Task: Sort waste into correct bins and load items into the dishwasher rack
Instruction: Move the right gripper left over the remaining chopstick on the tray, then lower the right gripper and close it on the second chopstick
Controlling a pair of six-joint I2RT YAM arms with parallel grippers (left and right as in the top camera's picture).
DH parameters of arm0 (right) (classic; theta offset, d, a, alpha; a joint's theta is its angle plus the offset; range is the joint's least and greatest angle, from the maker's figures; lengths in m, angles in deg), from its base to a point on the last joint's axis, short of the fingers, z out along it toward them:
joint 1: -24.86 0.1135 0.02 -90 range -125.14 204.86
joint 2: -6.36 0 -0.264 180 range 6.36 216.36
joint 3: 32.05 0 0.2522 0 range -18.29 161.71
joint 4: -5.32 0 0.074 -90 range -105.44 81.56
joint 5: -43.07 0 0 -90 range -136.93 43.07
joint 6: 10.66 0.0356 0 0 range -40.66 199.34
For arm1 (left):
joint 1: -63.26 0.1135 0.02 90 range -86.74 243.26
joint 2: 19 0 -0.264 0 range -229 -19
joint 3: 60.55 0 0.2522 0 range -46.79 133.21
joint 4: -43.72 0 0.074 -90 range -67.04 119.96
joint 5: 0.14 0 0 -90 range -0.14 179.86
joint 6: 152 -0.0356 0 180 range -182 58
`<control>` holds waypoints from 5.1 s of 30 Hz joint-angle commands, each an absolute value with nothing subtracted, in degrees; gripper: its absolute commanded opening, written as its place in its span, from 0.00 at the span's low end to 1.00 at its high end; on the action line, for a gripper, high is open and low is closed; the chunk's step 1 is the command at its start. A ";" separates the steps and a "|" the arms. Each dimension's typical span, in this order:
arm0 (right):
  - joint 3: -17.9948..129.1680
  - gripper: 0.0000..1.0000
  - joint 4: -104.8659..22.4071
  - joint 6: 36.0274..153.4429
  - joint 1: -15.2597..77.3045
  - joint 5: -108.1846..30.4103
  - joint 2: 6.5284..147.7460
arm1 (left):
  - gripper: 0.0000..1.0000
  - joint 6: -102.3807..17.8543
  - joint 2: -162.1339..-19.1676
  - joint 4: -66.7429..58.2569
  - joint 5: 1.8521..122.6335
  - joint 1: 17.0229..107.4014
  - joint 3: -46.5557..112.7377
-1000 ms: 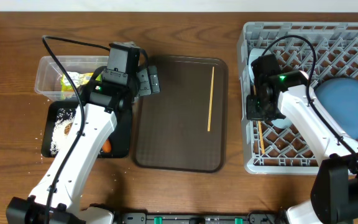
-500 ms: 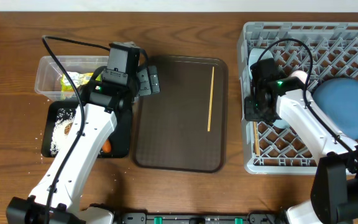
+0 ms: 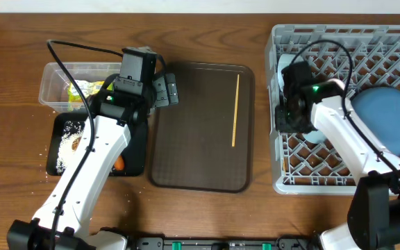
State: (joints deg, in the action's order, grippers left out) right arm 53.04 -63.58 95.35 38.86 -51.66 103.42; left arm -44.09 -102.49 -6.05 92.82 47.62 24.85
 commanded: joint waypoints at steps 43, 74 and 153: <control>66.29 0.38 -48.50 117.31 54.99 -56.14 106.70 | 0.98 -44.83 -102.60 -6.29 92.86 47.54 25.33; 66.29 0.35 -47.25 118.54 54.92 -55.31 126.85 | 0.98 -44.83 -102.60 -6.29 92.86 47.54 25.33; 66.79 0.01 -58.07 114.56 54.94 -49.87 121.67 | 0.98 -44.83 -102.60 -6.29 92.86 47.54 25.33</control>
